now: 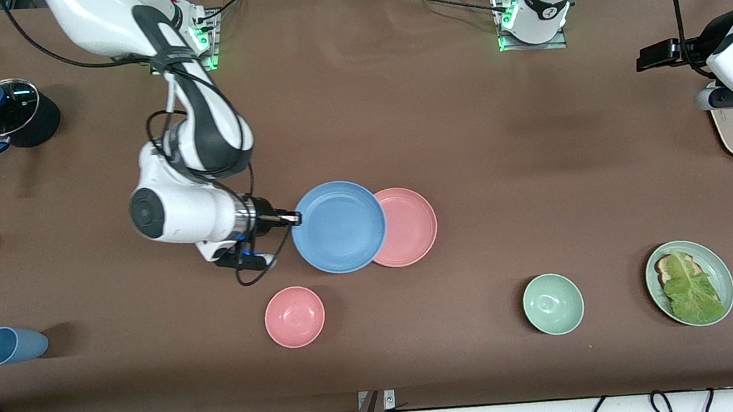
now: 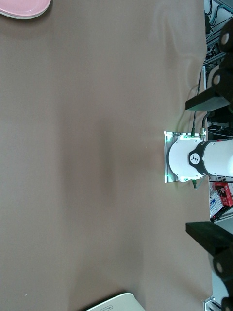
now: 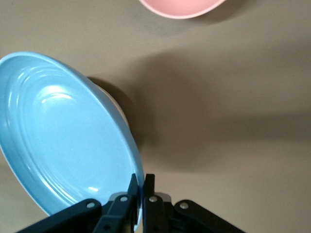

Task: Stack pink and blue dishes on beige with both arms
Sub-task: 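Carry the blue plate with the right gripper onto the pink plate, then open the right gripper to release the blue plate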

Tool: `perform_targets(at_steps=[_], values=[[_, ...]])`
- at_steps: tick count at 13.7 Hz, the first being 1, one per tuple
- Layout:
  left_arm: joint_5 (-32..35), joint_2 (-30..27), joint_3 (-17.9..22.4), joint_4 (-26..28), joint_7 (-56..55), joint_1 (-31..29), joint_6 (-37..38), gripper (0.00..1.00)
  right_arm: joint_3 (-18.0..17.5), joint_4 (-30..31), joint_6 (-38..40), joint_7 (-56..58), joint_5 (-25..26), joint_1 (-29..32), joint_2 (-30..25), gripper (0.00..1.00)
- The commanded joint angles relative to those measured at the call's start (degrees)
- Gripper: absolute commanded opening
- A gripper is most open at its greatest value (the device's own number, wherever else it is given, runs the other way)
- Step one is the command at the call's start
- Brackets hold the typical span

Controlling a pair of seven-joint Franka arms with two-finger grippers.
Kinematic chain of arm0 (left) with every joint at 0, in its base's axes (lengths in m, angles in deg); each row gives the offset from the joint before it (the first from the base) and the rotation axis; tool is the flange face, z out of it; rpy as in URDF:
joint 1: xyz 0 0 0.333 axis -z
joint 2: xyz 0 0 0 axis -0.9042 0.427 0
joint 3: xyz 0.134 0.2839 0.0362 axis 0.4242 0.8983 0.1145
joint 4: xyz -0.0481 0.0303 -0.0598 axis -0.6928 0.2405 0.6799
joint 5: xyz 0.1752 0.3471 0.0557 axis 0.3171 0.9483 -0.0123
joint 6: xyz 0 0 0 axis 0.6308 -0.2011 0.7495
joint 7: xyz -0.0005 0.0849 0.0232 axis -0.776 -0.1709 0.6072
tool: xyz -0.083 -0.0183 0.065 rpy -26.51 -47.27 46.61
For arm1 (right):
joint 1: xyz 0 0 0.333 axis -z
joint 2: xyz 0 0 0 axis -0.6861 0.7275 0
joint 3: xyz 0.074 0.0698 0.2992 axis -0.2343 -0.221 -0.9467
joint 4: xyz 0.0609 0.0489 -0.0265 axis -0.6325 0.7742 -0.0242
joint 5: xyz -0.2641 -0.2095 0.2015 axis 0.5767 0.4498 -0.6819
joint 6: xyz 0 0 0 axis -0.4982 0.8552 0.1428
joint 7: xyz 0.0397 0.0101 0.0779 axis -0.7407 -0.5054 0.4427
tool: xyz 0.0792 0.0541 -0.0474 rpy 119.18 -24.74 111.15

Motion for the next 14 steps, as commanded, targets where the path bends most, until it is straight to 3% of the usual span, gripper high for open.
perform_targets(at_steps=[1,5,12,13,14], values=[[0.52,-1.24,-0.48,0.52,-0.14,0.15,0.02,1.00,0.45,-1.70,-6.65,-3.03,-2.31,-3.43,3.29,0.00],[0.52,-1.24,-0.74,0.52,-0.14,0.33,0.02,1.00,0.19,-1.70,-15.63,-4.53,-2.48,-7.66,7.16,0.00],[0.52,-1.07,-0.65,0.52,-0.14,0.42,-0.16,1.00,0.19,-1.27,-18.10,-4.35,-1.78,-11.70,10.07,0.00],[0.52,-1.07,-0.74,0.44,-0.14,0.42,-0.16,1.00,0.28,-1.26,-17.75,-4.27,-1.78,-11.70,10.07,0.19],[0.52,-1.07,-0.74,0.44,-0.14,0.42,-0.16,1.00,0.36,-0.83,-17.58,-4.18,-1.52,-11.70,9.89,0.68]])
